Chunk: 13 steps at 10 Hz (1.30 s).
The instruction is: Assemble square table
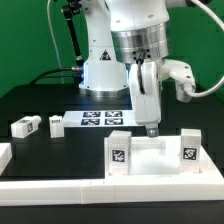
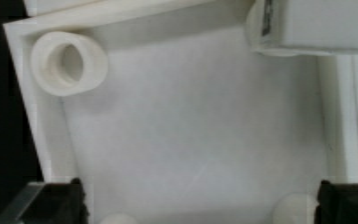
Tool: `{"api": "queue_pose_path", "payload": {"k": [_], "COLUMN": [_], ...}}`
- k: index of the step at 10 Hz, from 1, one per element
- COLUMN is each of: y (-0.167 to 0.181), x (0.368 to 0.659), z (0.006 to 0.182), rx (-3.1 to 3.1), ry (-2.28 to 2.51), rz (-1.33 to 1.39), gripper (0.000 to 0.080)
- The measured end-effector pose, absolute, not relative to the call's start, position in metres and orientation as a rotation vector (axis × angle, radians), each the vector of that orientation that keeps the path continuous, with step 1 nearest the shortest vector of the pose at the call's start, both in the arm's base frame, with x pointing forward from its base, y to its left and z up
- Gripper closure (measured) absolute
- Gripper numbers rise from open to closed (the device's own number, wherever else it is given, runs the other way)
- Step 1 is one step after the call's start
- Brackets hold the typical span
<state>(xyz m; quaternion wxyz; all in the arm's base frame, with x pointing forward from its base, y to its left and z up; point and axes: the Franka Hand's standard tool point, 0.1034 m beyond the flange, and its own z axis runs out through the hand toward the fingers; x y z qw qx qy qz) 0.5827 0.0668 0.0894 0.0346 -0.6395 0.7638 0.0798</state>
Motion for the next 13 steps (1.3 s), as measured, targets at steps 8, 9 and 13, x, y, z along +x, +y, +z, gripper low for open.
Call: {"api": "queue_pose_path", "payload": {"k": [8, 9, 13], "y": [0.06, 0.055, 0.059], "x": [0.506, 0.495, 0.492], "z": [0.045, 0.035, 0.017], "rx": [-2.079, -2.099, -2.116], "ry": [2.323, 2.324, 2.298], "rz": [0.168, 0.156, 0.054], "gripper": [0.015, 0.015, 0.015]}}
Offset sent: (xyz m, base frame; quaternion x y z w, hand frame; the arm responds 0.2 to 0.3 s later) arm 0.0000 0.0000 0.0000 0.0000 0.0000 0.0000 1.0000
